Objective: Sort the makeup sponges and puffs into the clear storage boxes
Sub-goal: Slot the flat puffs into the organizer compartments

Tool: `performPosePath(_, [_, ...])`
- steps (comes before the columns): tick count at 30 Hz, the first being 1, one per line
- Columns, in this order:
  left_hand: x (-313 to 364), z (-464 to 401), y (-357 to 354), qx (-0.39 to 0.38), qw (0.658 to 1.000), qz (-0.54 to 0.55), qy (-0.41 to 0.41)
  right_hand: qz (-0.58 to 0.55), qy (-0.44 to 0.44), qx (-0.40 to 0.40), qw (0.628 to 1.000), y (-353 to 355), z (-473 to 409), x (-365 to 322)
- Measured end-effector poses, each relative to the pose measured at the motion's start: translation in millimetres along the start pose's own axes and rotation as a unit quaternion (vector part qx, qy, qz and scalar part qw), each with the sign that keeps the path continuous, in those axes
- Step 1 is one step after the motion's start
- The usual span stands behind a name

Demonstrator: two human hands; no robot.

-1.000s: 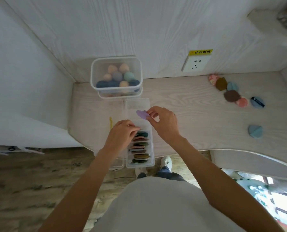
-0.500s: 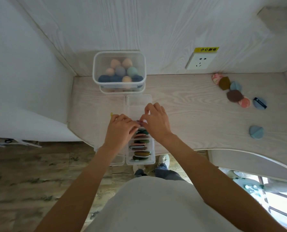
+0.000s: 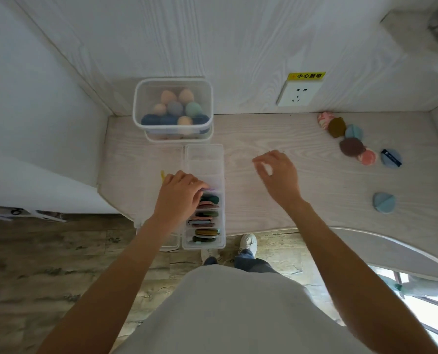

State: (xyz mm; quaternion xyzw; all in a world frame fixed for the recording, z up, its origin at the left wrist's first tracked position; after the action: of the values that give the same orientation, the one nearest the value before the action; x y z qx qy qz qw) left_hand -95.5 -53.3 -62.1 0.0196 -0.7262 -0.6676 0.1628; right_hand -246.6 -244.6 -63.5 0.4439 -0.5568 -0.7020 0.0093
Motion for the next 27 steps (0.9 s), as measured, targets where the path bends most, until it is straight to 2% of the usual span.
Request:
performPosePath(4, [21.2, -17.3, 16.8, -0.060, 0.995, -0.041, 0.062, 0.044, -0.072, 0.031, 0.996, 45.7, -11.5, 62.8])
performPosePath(6, [39.6, -35.5, 25.1, -0.068, 0.994, -0.070, 0.057, 0.052, -0.086, 0.037, 0.994, 67.4, -15.9, 87.7])
performPosePath(8, [63.8, -63.4, 30.4, -0.063, 0.996, -0.060, 0.009, 0.054, -0.106, 0.046, 0.992, 86.1, -17.8, 111.4])
performPosePath(11, [106.1, -116.9, 22.5, -0.034, 0.993, 0.032, -0.109, 0.056, -0.127, 0.080, 0.987, 107.2, -19.7, 141.0])
performPosePath(13, [135.0, -156.8, 5.8, -0.024, 0.982, 0.106, -0.152, 0.064, -0.137, 0.092, 0.984, 117.7, -22.6, 160.9])
performPosePath(18, [181.3, -248.0, -57.7, -0.051, 0.973, 0.186, -0.130, 0.094, -0.178, 0.042, 0.979, 127.6, -38.3, 203.9])
performPosePath(23, [200.9, -314.4, -105.3, -0.057, 0.984, 0.155, -0.074, 0.145, -0.242, -0.020, 0.959, 109.4, -53.3, 213.9])
performPosePath(27, [203.5, -334.4, -118.3, -0.067, 0.988, 0.089, -0.104, 0.161, -0.198, -0.032, 0.966, 96.0, -40.8, 203.2])
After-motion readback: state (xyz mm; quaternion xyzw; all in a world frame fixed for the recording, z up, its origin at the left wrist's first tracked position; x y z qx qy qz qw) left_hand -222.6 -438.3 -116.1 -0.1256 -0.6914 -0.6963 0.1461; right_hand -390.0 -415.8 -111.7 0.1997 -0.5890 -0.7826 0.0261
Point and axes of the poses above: each hand's wrist, its own z-axis away from the middle knuckle, its own y-axis out of the back of the hand, x = y × z, the point moved 1 cm from there along -z, towards the middle knuckle, and after that the axes turned 6 degrees about -y, right-handed, at the moved point
